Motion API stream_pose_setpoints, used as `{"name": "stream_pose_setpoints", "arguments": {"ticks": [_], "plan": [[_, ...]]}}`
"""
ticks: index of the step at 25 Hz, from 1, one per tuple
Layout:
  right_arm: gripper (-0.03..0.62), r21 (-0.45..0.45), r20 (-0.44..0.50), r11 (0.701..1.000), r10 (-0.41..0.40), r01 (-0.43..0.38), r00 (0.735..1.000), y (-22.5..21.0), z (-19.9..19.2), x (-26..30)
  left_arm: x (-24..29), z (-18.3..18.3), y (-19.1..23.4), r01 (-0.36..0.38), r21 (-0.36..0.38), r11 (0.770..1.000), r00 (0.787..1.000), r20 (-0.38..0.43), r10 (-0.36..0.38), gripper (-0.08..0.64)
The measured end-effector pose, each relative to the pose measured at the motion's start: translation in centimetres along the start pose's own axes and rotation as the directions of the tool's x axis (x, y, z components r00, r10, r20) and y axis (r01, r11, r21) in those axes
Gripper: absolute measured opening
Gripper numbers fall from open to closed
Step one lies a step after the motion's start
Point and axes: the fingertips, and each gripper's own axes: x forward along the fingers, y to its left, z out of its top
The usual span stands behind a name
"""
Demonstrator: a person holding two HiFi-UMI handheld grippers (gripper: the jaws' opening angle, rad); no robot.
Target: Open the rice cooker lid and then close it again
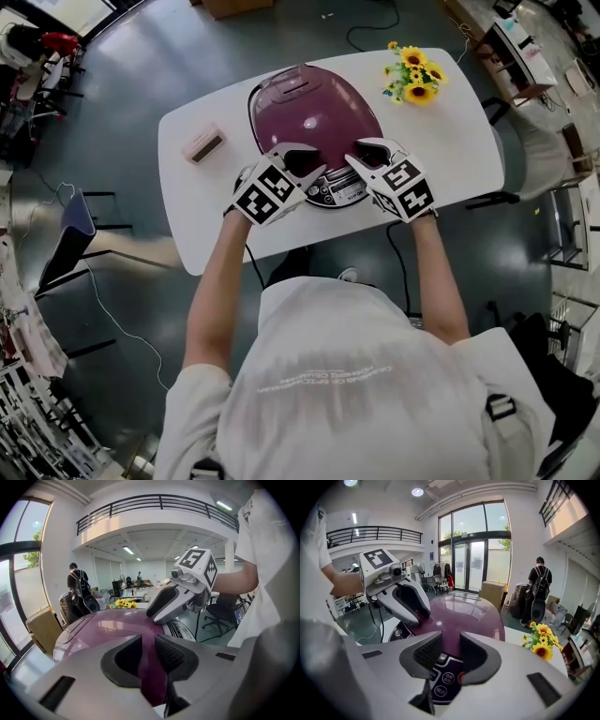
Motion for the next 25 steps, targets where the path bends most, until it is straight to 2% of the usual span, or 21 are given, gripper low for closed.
{"name": "stream_pose_setpoints", "arguments": {"ticks": [5, 11, 17, 25], "plan": [[0.107, 0.029, 0.003, 1.0, -0.012, 0.011, 1.0, -0.15, -0.23, -0.09, 0.2, -0.03, -0.07, -0.023, 0.028, 0.999, 1.0, -0.002, 0.023, 0.095], [0.11, 0.046, 0.005, 0.999, 0.0, 0.0, 1.0, -0.16, -0.22, -0.06, 0.16, -0.1, 0.11, -0.019, 0.018, 1.0, 1.0, -0.004, 0.019, 0.085], [0.115, 0.047, 0.063, 0.999, 0.001, -0.004, 0.998, -0.33, -0.26, -0.21, 0.17, -0.07, 0.21, -0.03, 0.023, 0.999, 1.0, 0.0, 0.03, 0.078], [0.133, 0.068, 0.152, 0.996, -0.067, 0.057, 0.986, -0.43, -0.53, -0.13, 0.16, -0.53, 0.29, -0.061, 0.049, 0.997, 0.998, 0.005, 0.06, 0.078]]}}
